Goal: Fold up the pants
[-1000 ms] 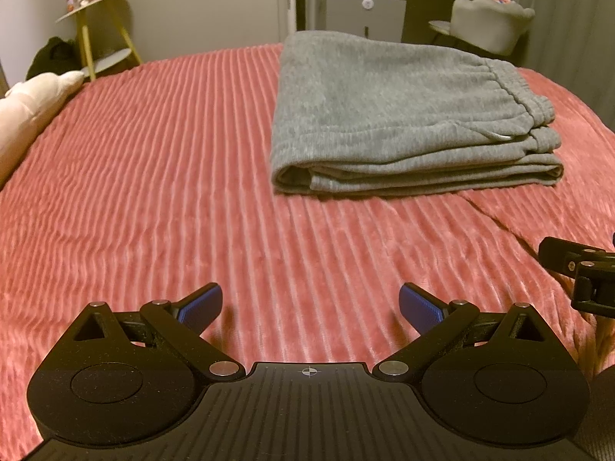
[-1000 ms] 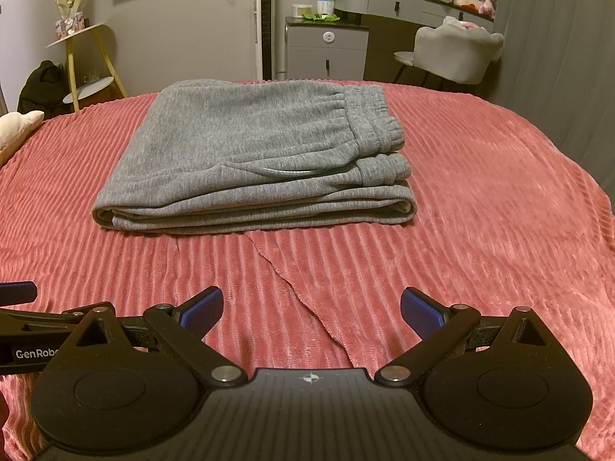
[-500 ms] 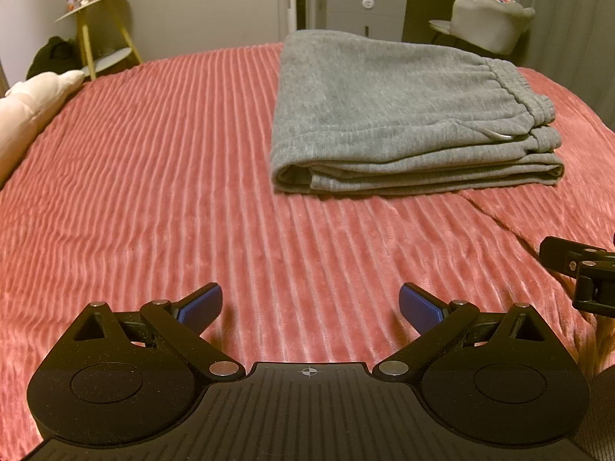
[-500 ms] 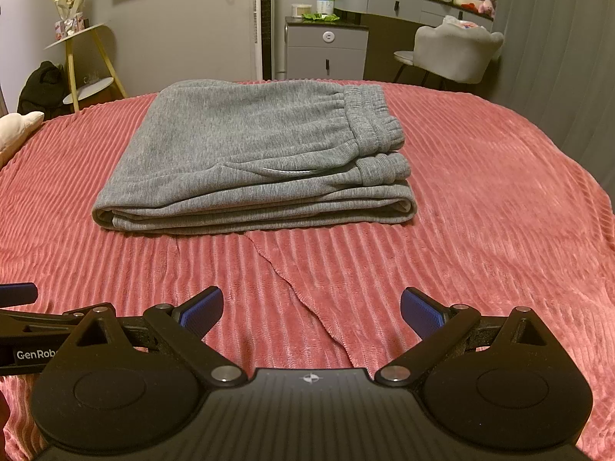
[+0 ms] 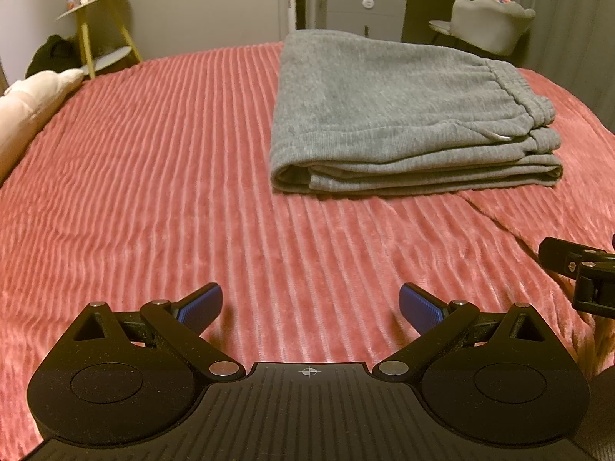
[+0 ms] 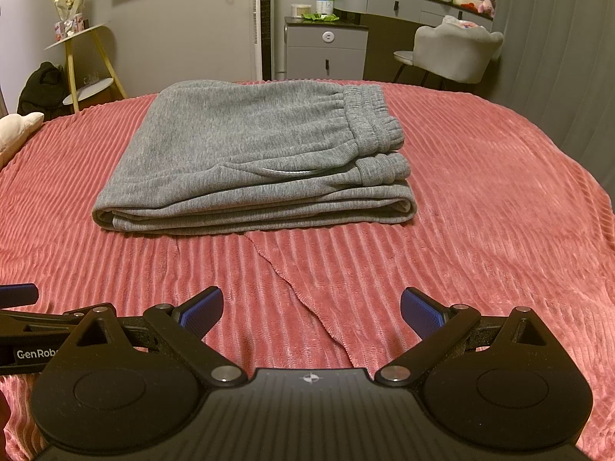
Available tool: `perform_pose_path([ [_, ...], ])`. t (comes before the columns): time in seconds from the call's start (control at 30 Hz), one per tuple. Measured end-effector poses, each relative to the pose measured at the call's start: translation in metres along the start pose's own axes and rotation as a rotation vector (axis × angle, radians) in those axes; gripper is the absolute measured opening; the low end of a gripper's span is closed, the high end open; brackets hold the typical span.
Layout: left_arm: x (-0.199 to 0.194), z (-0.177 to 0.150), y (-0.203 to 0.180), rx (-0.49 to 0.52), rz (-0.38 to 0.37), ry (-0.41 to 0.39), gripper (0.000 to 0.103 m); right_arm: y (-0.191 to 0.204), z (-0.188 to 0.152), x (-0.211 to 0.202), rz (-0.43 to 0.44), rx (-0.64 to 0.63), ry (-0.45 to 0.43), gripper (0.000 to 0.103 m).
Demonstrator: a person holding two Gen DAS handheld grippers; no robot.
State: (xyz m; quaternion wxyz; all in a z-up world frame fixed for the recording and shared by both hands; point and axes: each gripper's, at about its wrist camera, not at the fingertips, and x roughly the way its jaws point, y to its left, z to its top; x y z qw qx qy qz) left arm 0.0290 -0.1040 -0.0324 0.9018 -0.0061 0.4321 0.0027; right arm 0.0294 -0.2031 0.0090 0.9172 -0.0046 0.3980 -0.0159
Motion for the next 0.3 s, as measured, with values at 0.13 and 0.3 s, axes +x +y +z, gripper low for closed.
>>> perform_pose_path([
  [0.13, -0.0031, -0.0007, -0.0018, 0.01, 0.018, -0.027, 0.102, 0.0005, 0.0001, 0.0002, -0.001, 0.003, 0.001, 0.099],
  [0.3, -0.004, 0.0005, -0.0028, 0.021, 0.006, -0.032, 0.102, 0.0017, 0.0002, 0.0002, -0.001, 0.008, 0.002, 0.099],
])
